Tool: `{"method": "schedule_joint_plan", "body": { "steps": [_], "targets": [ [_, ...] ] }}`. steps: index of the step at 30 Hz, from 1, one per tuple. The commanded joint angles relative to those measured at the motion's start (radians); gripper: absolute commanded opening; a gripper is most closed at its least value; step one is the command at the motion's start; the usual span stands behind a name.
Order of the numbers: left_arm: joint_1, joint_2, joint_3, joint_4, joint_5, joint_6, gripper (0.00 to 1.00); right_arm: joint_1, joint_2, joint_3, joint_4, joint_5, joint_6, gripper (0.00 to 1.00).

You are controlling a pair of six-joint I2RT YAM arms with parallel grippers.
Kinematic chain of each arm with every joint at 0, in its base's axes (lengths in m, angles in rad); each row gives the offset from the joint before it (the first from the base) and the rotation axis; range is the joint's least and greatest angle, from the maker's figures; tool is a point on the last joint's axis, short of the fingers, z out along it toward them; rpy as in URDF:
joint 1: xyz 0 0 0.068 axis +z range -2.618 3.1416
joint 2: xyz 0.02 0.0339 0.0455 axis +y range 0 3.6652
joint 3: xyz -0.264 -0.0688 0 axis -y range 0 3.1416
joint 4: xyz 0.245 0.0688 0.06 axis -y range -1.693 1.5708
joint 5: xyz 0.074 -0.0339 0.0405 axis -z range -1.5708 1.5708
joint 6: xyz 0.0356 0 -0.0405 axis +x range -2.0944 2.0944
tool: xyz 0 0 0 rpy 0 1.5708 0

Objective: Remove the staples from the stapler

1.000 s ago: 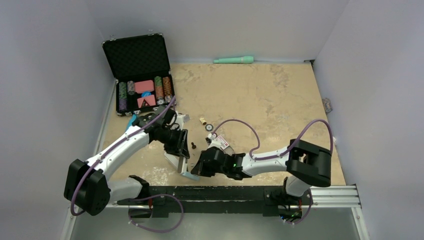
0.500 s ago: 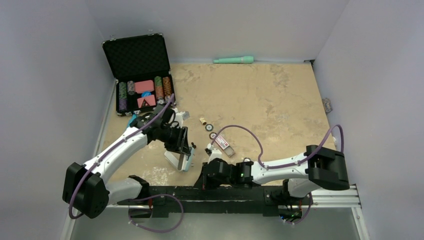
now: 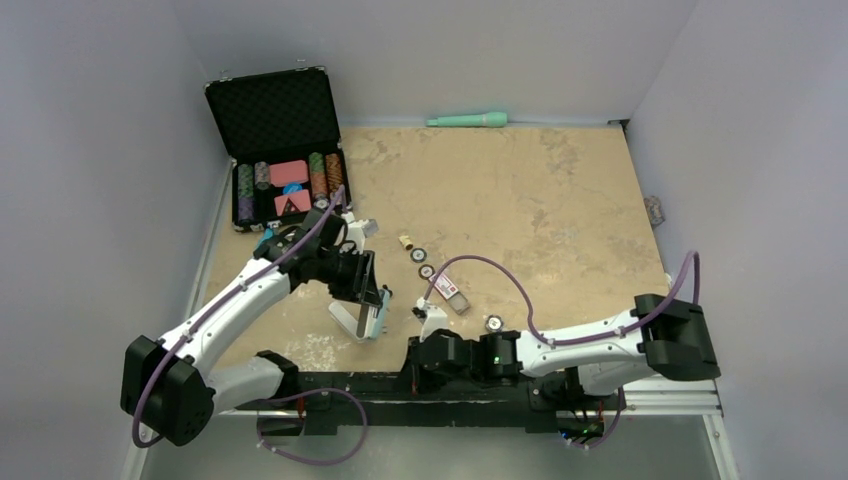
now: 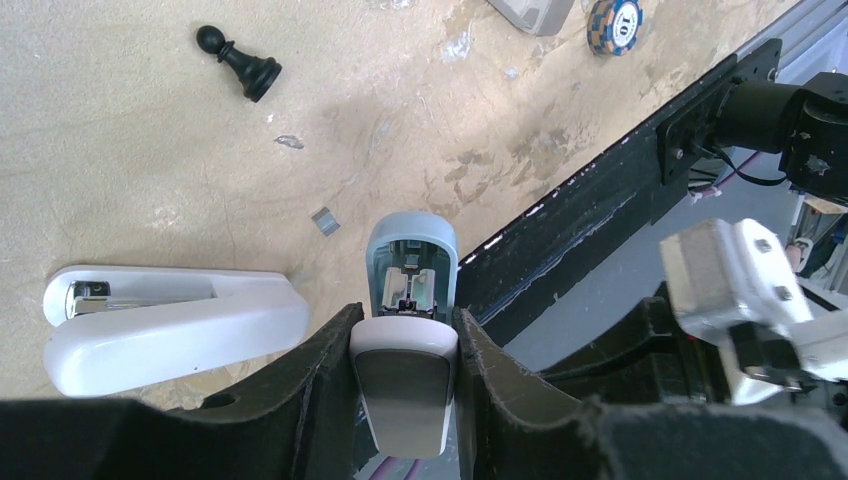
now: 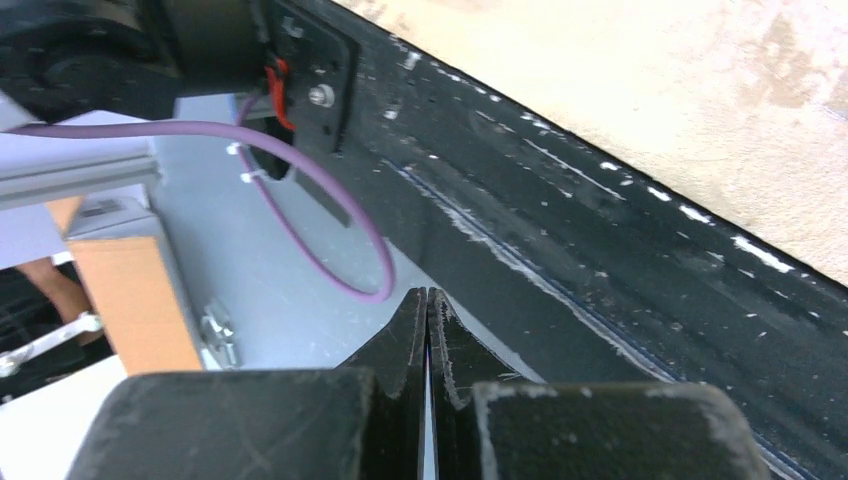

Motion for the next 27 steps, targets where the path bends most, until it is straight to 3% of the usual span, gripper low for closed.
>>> {"method": "schedule_joint_plan", "body": {
  "steps": [1, 3, 7, 10, 13, 17, 27],
  "targets": [
    [0.001, -0.03, 0.03, 0.038, 0.038, 0.019, 0.0, 0.011, -0.1, -0.02, 0.073, 0.074, 0.01, 0.0],
    [0.001, -0.037, 0.03, 0.04, 0.041, 0.019, 0.0, 0.012, -0.134, -0.041, 0.097, 0.085, 0.008, 0.05],
    [0.001, -0.055, 0.026, 0.052, 0.07, 0.019, 0.0, 0.021, -0.168, -0.051, 0.108, 0.097, -0.011, 0.61],
    [0.001, -0.081, 0.023, 0.07, 0.098, 0.016, 0.0, 0.035, -0.172, -0.042, 0.12, 0.107, -0.026, 0.83],
    [0.001, -0.108, 0.024, 0.091, 0.139, 0.011, 0.0, 0.045, -0.165, -0.031, 0.141, 0.106, -0.038, 0.9],
    [0.001, -0.142, 0.016, 0.139, 0.199, -0.068, 0.0, 0.057, -0.161, 0.002, 0.158, 0.111, -0.071, 0.91],
    [0.001, -0.252, 0.078, 0.261, 0.308, -0.301, 0.0, 0.11, -0.281, 0.028, 0.153, 0.326, -0.067, 0.91]
  ]
}}
